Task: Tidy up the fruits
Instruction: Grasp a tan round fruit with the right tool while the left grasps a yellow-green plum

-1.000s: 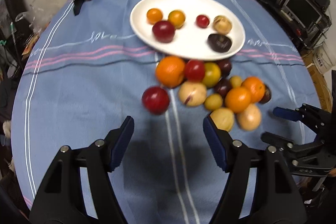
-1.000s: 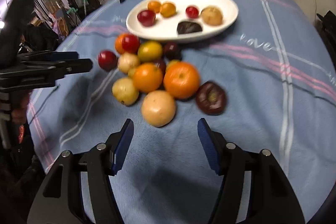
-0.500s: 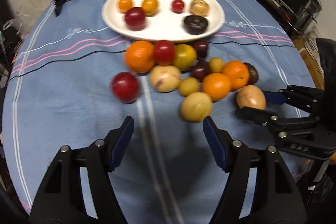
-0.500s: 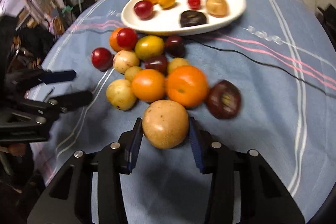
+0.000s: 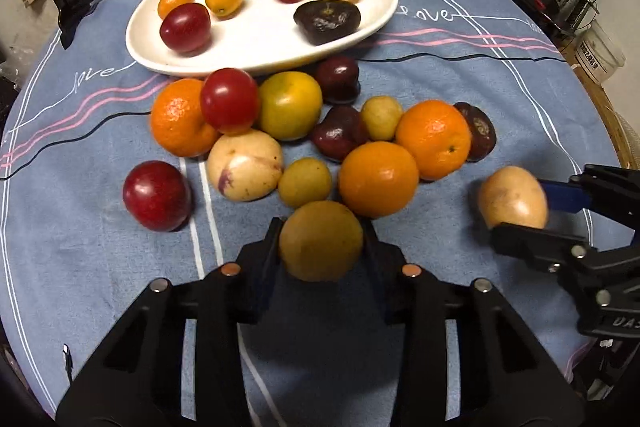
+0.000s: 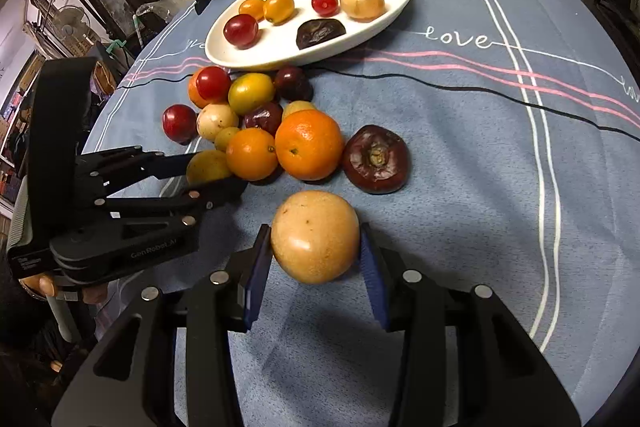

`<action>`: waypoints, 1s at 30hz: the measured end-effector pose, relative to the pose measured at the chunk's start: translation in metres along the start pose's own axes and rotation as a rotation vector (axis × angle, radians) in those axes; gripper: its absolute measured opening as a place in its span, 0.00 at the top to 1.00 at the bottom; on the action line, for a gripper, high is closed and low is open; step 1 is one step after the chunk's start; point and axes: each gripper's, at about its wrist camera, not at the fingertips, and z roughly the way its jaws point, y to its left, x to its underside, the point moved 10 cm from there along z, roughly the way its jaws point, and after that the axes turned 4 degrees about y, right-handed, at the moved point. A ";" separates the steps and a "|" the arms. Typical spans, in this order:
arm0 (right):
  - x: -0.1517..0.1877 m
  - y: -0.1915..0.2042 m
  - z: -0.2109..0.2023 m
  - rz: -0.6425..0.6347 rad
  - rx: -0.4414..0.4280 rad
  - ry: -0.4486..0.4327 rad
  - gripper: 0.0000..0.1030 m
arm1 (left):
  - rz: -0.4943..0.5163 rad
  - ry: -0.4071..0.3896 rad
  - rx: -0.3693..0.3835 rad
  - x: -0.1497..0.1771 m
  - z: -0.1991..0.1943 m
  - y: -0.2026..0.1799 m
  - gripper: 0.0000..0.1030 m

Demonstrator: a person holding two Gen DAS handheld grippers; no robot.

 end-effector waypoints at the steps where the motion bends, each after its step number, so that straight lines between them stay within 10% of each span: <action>1: 0.000 0.000 0.001 0.000 0.001 0.002 0.58 | -0.002 0.001 0.001 0.001 0.000 0.001 0.62; 30: -0.014 0.039 -0.016 -0.061 -0.045 -0.045 0.58 | -0.054 -0.061 -0.055 -0.007 -0.058 0.016 0.62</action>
